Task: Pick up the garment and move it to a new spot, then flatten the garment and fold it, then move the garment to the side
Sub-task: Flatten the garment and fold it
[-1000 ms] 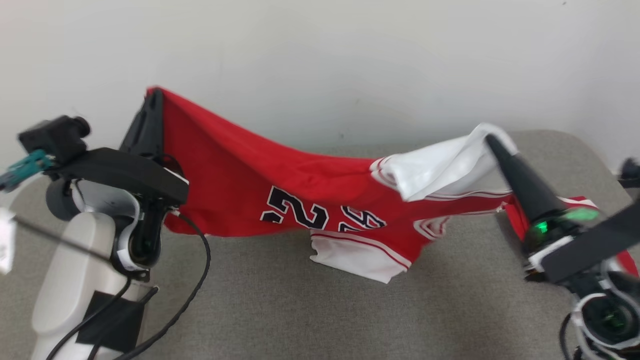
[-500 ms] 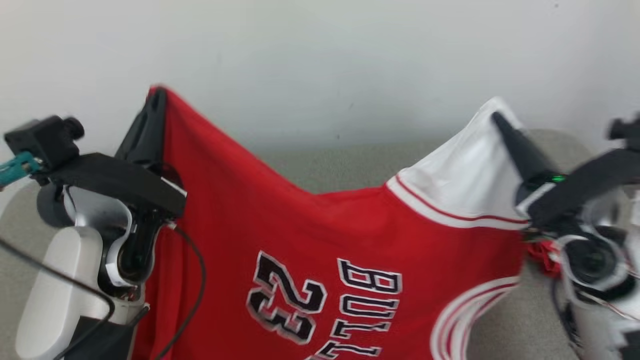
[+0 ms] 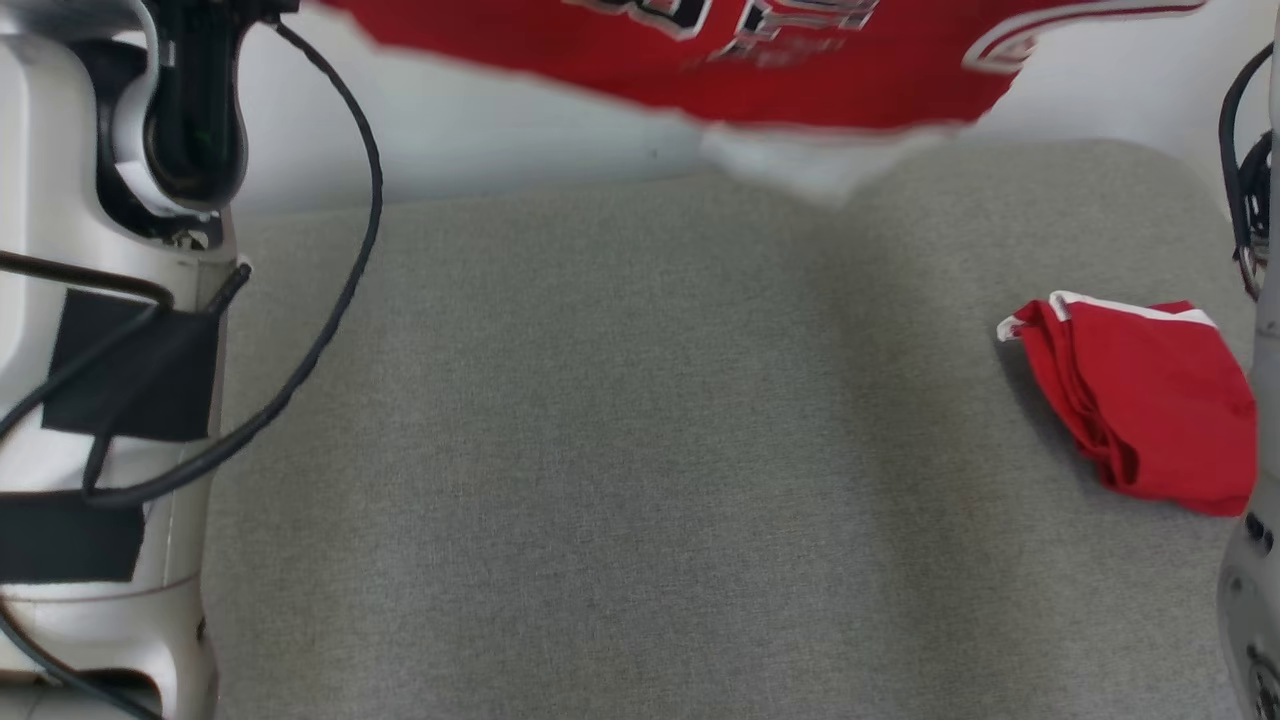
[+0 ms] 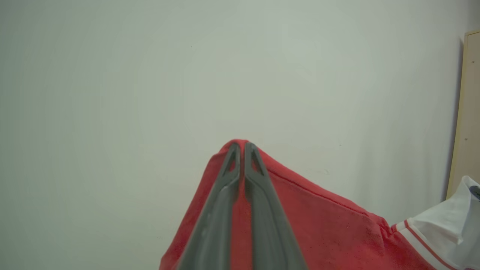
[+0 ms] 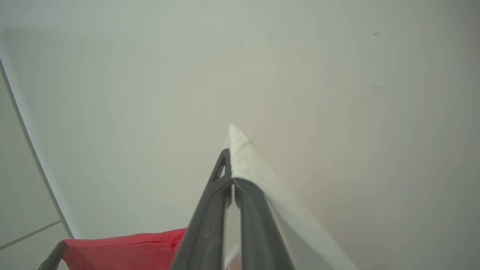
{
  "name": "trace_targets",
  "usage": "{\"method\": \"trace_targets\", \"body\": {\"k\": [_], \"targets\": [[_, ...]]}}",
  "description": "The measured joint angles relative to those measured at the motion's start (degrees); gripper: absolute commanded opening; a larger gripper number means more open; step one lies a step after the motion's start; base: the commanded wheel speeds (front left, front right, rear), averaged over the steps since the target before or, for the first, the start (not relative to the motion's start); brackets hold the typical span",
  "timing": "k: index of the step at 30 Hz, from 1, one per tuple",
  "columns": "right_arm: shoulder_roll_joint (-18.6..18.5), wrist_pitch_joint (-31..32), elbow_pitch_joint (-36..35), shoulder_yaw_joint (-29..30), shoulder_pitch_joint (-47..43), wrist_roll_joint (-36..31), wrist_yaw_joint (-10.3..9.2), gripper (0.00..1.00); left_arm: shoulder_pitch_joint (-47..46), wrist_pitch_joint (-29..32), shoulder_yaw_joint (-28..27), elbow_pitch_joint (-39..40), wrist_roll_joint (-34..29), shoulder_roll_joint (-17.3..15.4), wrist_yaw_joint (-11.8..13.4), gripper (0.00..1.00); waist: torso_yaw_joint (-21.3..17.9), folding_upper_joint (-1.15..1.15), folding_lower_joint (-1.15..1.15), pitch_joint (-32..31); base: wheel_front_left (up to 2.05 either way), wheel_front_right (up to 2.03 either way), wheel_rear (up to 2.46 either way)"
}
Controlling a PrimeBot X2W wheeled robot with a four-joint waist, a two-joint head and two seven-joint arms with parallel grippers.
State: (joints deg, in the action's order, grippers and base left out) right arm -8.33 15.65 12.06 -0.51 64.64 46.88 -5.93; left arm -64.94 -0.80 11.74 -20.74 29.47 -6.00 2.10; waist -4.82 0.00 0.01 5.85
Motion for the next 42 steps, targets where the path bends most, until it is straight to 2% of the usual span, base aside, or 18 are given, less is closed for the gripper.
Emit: {"method": "trace_targets", "body": {"k": [2,5,9,10,13,19,30,37,42], "targets": [[-0.23,0.63,-1.46,-0.35,-1.77,1.13,1.32,0.0,1.18,-0.69,0.91,-0.01,-0.2,-0.55,-1.41,0.0,0.31,0.0,0.01,0.97,0.0,0.0,0.0],[-1.07,3.31,-4.28,-1.88,-8.73,1.97,2.24,0.0,6.55,-1.24,3.86,0.96,-1.69,-2.33,-3.68,0.0,0.88,0.01,0.01,2.3,0.0,0.0,0.0],[-2.33,7.69,-7.28,-4.03,-24.46,2.53,2.13,0.0,17.55,-0.9,7.97,-1.98,-3.94,-5.13,-5.75,0.0,1.45,0.01,0.01,4.39,0.0,0.0,0.0],[-2.03,9.37,-7.5,-6.13,-33.35,2.52,1.88,0.0,23.23,-0.51,8.99,-5.67,-4.22,-6.72,-6.7,0.0,1.58,0.01,0.01,5.58,0.0,0.0,0.0],[-0.59,10.66,-6.56,-8.78,-42.5,2.53,1.88,0.0,28.37,-0.53,9.79,-10.87,-4.7,-8.34,-6.67,0.0,1.5,0.01,0.0,7.35,0.0,0.0,0.0],[-1.19,11.13,-2.61,-9.82,-43.76,2.52,2.97,0.0,28.02,-2.88,10.5,-17.56,-6.32,-7.44,-6.71,0.0,0.6,0.01,0.01,8.91,0.0,0.0,0.0],[-3.0,11.57,-1.09,-8.58,-46.8,3.47,4.54,0.0,31.86,-7.81,8.39,-21.45,-5.77,-6.78,-5.05,0.0,1.42,-0.01,-0.02,3.96,0.0,0.0,0.0],[-5.46,14.12,-1.68,-9.16,-55.7,3.66,5.44,0.0,39.15,-9.06,8.5,-24.18,-4.23,-6.62,-5.15,0.0,2.78,-0.01,-0.02,-1.3,0.0,0.0,0.0],[-6.23,16.23,-5.5,-10.09,-62.31,5.14,5.75,0.0,44.66,-9.45,9.0,-24.64,-3.67,-6.58,-5.23,0.0,3.53,-0.01,-0.02,-4.99,0.0,0.0,0.0]]}}
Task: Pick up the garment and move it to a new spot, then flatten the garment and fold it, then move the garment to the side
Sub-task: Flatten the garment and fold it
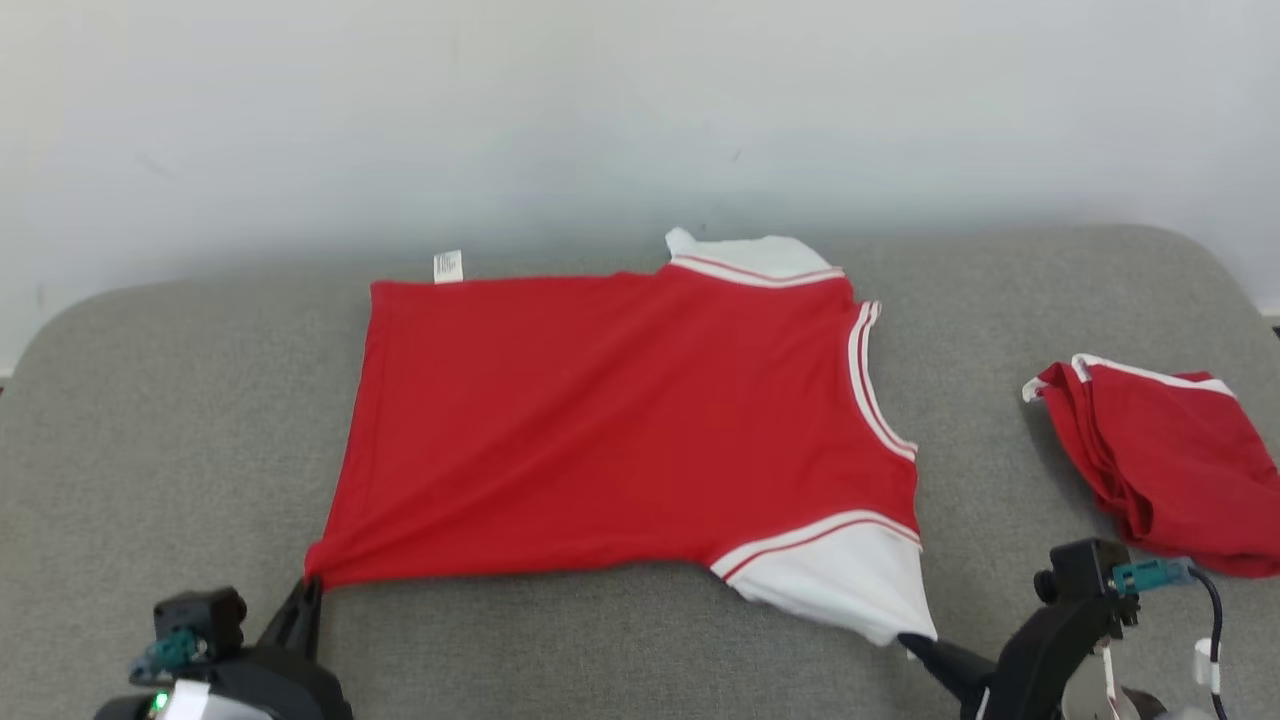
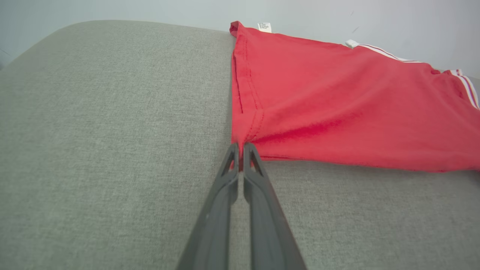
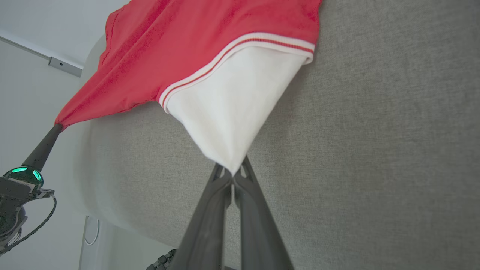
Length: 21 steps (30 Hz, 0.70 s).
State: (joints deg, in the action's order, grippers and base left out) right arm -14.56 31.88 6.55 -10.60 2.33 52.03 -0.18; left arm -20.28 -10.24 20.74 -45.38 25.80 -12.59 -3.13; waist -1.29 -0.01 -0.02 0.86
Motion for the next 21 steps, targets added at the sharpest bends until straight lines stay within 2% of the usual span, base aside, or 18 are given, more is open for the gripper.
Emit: {"method": "trace_targets", "body": {"k": [4,9,18,19,20,21], "targets": [[-1.52,2.01,-3.96,-0.23,-4.13,1.09,0.26,0.0,3.02,-0.56,0.12,0.11,0.31,0.03,-0.42,0.0,0.4,0.0,0.0,-2.46,0.0,0.0,0.0],[-1.41,3.0,-9.1,1.12,-7.54,4.23,0.1,0.0,5.56,-0.96,0.0,1.18,0.59,-0.12,-0.42,0.0,0.57,0.0,0.0,-4.64,0.0,0.0,0.0],[-0.86,5.78,-10.09,-0.22,-12.26,4.57,-2.94,0.0,7.5,-0.45,1.37,1.03,-0.05,-0.51,-0.24,0.0,0.0,0.0,0.01,-4.72,0.0,0.0,0.0],[-0.59,5.94,-9.58,-0.52,-12.43,4.49,-3.42,0.0,7.53,-0.4,1.4,0.76,-0.07,-0.57,0.18,0.47,-0.08,0.0,0.01,-4.54,0.0,0.0,0.0],[-0.11,5.92,-8.81,-0.47,-12.42,4.43,-3.9,0.38,7.51,-0.35,1.54,0.51,-0.16,-0.69,0.16,1.0,-0.15,0.0,0.01,-4.36,0.0,0.0,0.0],[0.16,5.91,-8.33,-0.54,-12.42,4.32,-3.96,1.0,7.51,-0.29,1.85,0.32,-0.46,-0.79,0.16,1.0,-0.22,0.0,0.02,-4.21,0.0,0.0,0.0]]}}
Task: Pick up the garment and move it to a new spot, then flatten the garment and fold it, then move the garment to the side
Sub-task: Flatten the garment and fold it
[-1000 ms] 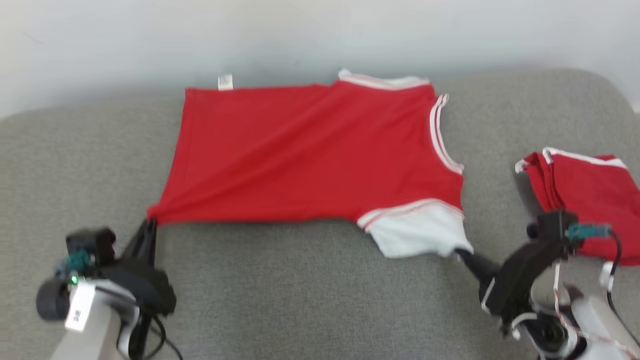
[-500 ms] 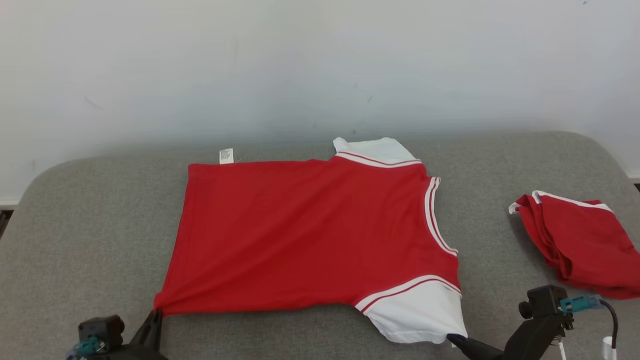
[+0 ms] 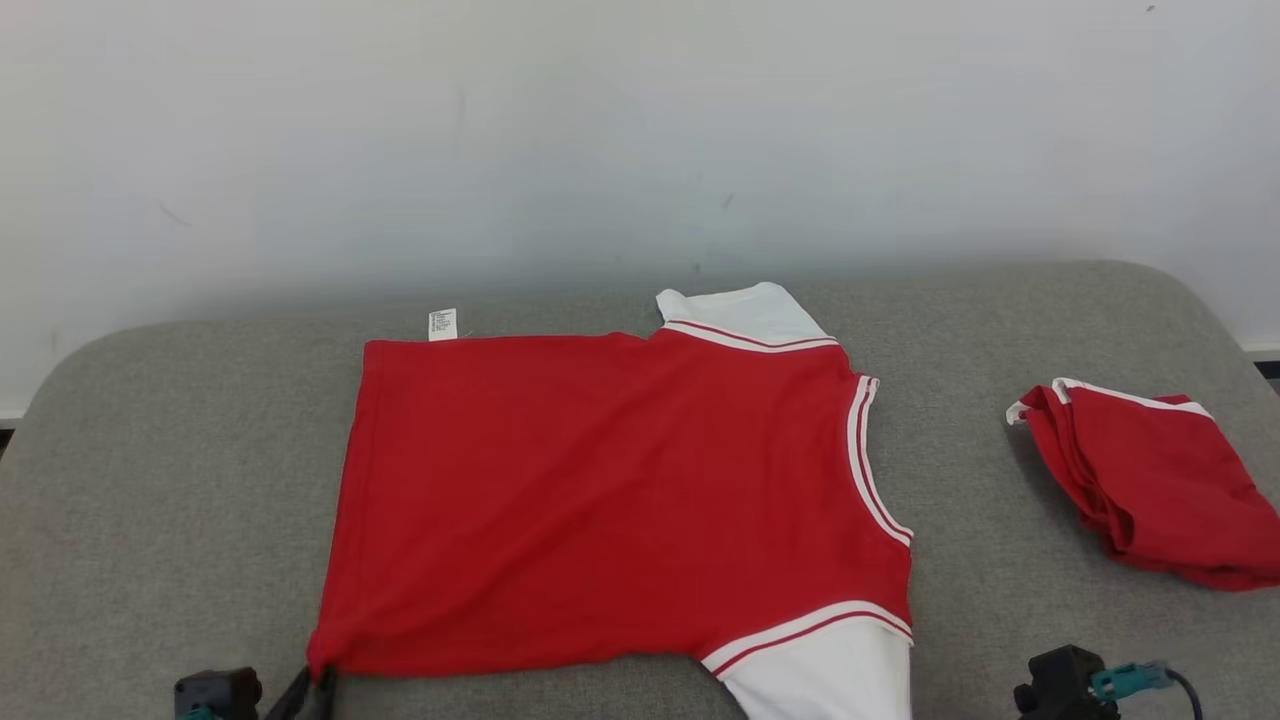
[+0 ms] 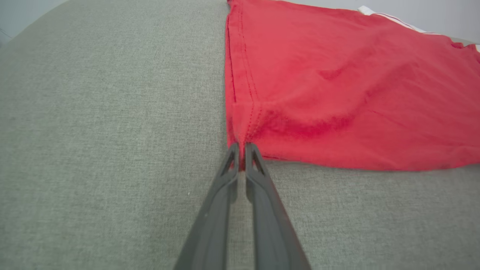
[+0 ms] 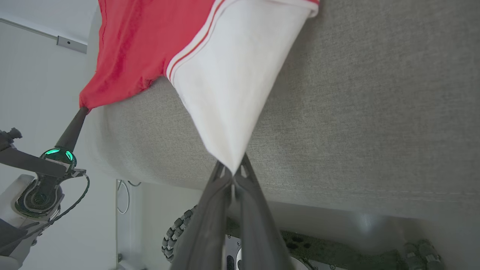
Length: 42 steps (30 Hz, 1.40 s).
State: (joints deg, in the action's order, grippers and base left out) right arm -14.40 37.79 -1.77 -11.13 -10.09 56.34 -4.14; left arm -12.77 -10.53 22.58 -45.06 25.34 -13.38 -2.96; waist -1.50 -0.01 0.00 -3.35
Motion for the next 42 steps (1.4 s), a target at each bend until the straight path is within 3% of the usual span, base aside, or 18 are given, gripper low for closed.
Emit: {"method": "trace_targets", "body": {"k": [5,8,14,19,26,32,37,42], "targets": [[0.33,0.52,1.75,-2.01,0.01,-1.81,-0.47,1.0,0.01,0.46,0.6,-0.38,-0.82,-0.52,0.73,1.0,-0.1,0.0,0.0,0.54,0.0,0.0,0.0],[-0.19,-1.53,1.96,-1.71,0.49,-5.2,-0.85,1.0,0.18,-0.48,0.02,0.13,-1.87,-0.96,2.58,1.0,-0.02,0.0,0.0,0.58,0.0,0.0,0.0],[-0.42,-11.51,1.03,3.67,4.59,-11.36,-1.79,1.0,0.82,-3.46,-3.64,5.69,-1.94,-1.14,7.47,1.0,0.38,0.01,0.0,-0.34,0.0,0.0,0.0],[1.64,-21.08,-0.32,7.23,6.5,-16.01,-2.49,1.0,2.51,-3.8,-4.67,11.5,-3.12,-0.64,9.0,1.0,0.64,0.01,0.0,-1.7,0.0,0.0,0.0],[3.85,-32.16,-1.26,9.24,6.9,-22.79,-2.94,1.0,7.13,-3.8,-6.48,18.5,-3.14,0.78,9.51,1.0,0.5,0.01,0.0,-3.59,0.0,0.0,0.0],[4.26,-36.31,0.63,6.68,7.31,-26.87,-2.93,1.0,10.27,-3.8,-6.97,23.16,-4.1,0.02,9.59,1.0,-0.34,0.01,0.0,-4.08,0.0,0.0,0.0],[2.2,-38.6,3.37,5.16,8.37,-30.3,-2.9,1.0,10.7,-3.8,-6.54,25.7,-6.15,-0.04,9.82,1.0,-0.75,0.01,0.0,-3.81,0.0,0.0,0.0],[0.47,-40.4,4.43,3.46,8.37,-32.5,-1.64,1.0,11.44,-3.8,-6.67,27.07,-6.16,0.77,10.01,1.0,-0.94,0.01,0.0,-3.44,0.0,0.0,0.0]]}}
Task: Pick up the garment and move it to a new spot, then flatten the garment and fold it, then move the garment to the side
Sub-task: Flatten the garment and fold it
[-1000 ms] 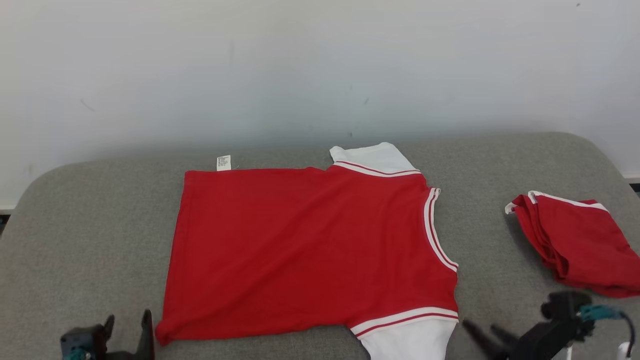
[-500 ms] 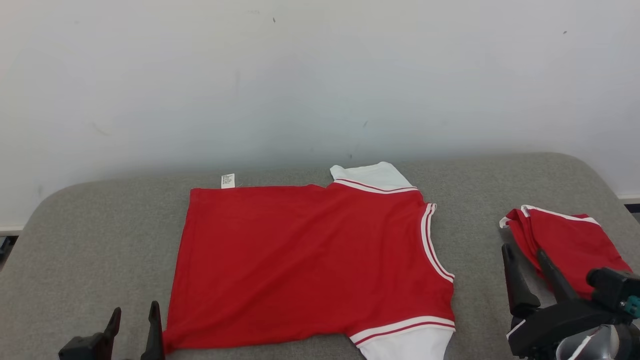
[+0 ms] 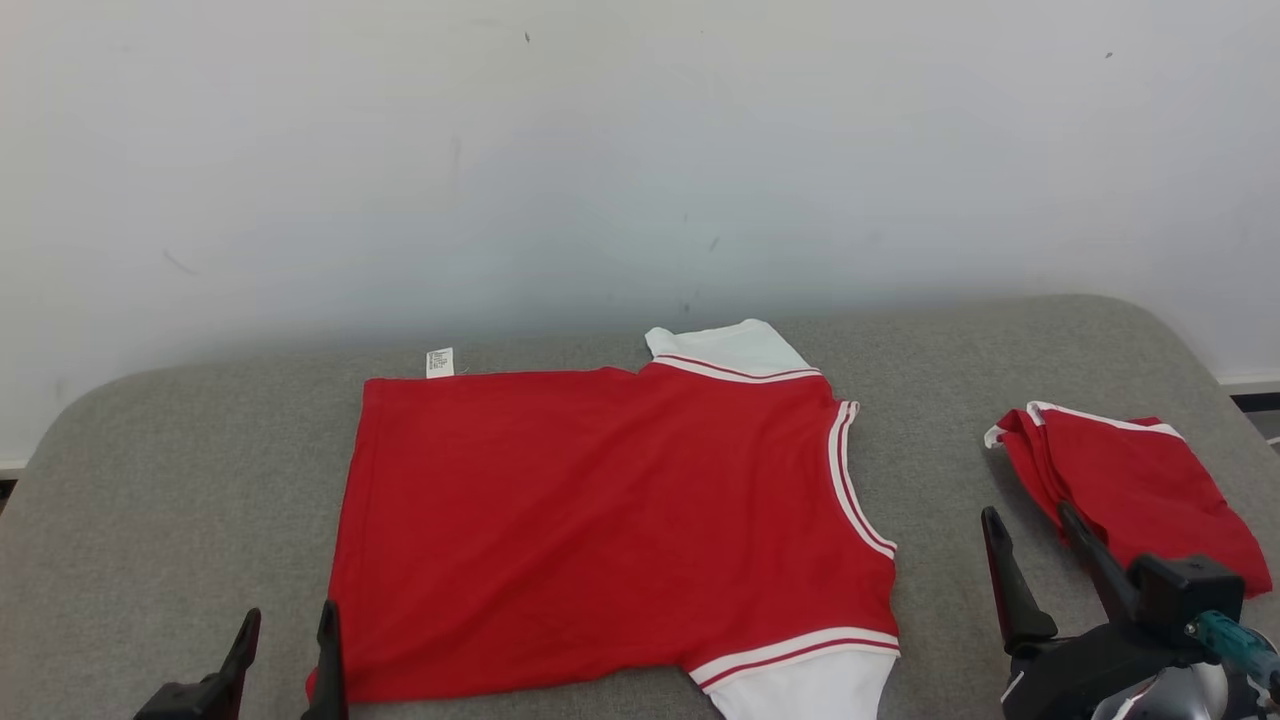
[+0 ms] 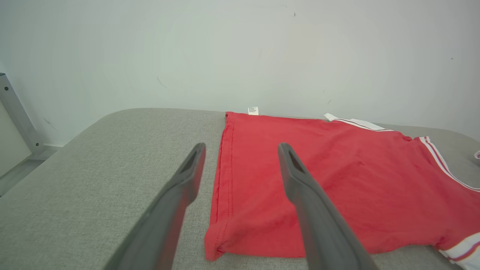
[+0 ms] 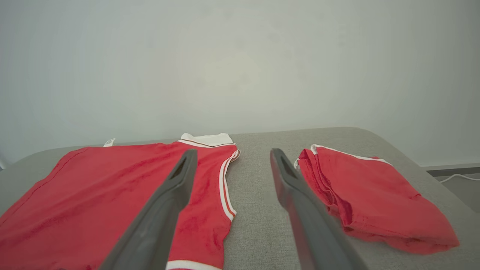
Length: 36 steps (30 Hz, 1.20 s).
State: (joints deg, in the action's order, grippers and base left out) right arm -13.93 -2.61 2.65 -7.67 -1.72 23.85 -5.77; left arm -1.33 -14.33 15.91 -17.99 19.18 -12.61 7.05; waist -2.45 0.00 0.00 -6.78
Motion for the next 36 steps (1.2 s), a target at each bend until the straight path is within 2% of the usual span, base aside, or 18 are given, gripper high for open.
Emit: {"method": "trace_targets", "body": {"k": [5,28,30,33,36], "targets": [[-0.76,-1.02,1.3,0.13,-0.08,-0.46,0.29,1.0,0.03,0.0,-0.14,0.83,-0.26,-0.01,0.0,1.0,-0.15,0.0,0.0,0.29,0.0,0.0,0.0],[-0.03,-3.93,3.57,0.73,-0.04,-0.16,0.83,1.0,1.1,2.9,-0.65,3.07,-1.62,-0.13,0.02,1.0,-0.28,0.0,0.0,0.69,0.0,0.0,0.0],[0.16,-2.75,3.57,0.7,-0.04,0.38,0.82,1.0,1.13,4.36,-0.76,3.19,-1.12,-0.14,0.02,1.0,-0.16,0.0,0.0,0.64,0.0,0.0,0.0],[2.07,2.57,5.2,0.37,-0.58,4.5,0.75,1.0,1.27,8.37,-1.47,2.92,0.64,-0.46,-0.02,1.0,-0.03,0.0,0.0,0.54,0.0,0.0,0.0],[2.14,7.67,5.6,-2.15,-3.32,4.63,0.75,1.0,2.02,13.22,-1.51,1.59,1.47,-1.03,-0.4,1.0,0.2,0.0,0.0,0.68,0.0,0.0,0.0]]}}
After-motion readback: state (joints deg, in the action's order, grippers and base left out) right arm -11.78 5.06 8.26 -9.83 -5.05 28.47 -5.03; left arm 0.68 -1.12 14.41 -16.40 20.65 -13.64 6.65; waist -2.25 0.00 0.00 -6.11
